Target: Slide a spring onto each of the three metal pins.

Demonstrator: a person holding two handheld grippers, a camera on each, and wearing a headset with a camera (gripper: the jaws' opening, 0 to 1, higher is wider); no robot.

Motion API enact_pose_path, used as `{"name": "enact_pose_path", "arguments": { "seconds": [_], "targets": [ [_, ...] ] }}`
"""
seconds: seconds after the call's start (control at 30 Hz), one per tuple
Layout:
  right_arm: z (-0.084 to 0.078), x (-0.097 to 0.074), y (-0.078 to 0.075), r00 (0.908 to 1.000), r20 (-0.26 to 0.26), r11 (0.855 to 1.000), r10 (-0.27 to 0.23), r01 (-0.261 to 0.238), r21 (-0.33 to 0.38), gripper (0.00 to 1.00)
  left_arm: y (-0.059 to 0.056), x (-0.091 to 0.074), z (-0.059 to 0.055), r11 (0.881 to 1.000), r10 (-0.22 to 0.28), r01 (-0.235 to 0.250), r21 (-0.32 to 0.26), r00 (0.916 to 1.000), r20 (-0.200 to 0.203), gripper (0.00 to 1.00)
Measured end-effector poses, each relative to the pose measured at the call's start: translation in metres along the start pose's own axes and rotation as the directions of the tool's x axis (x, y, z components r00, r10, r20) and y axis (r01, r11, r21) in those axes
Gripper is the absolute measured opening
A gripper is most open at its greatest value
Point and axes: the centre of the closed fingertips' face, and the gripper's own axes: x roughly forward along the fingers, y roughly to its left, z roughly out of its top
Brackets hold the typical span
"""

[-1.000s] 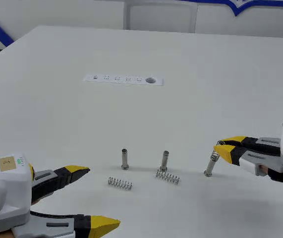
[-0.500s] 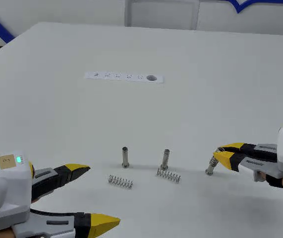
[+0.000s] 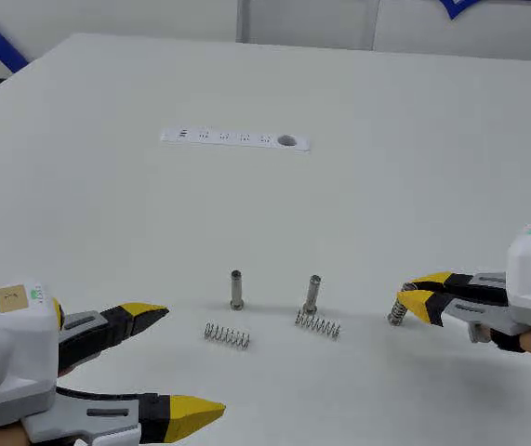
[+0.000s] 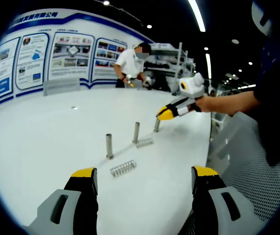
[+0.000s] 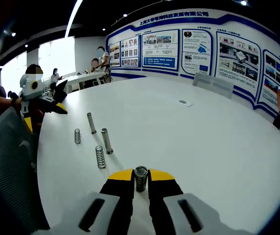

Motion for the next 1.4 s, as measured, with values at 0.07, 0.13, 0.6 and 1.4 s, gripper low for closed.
{"name": "enact_pose_path", "arguments": {
  "seconds": [0.07, 0.13, 0.6, 1.4],
  "targets": [
    [-0.002, 0.000, 0.000, 1.0000, -0.007, 1.000, 0.001, -0.001, -0.005, 0.12, 0.000, 0.000, 0.000, 1.000, 0.000, 0.000, -0.002, 1.0000, 0.001, 0.80],
    [-0.005, 0.002, 0.000, 0.9998, -0.017, 1.000, 0.004, -0.004, -0.010, 0.12, 0.001, 0.001, 0.000, 1.000, 0.000, 0.000, -0.003, 1.0000, 0.002, 0.80],
    [-0.011, -0.001, 0.001, 0.9987, -0.051, 1.000, 0.001, -0.001, 0.005, 0.16, 0.002, 0.001, 0.000, 1.000, 0.002, -0.002, -0.005, 1.0000, 0.009, 0.80],
    [-0.021, -0.016, 0.031, 0.9928, -0.111, 0.999, 0.044, -0.046, -0.011, 0.18, -0.001, 0.001, 0.003, 1.000, -0.014, 0.014, 0.006, 0.9997, 0.019, 0.80]
  ]
}}
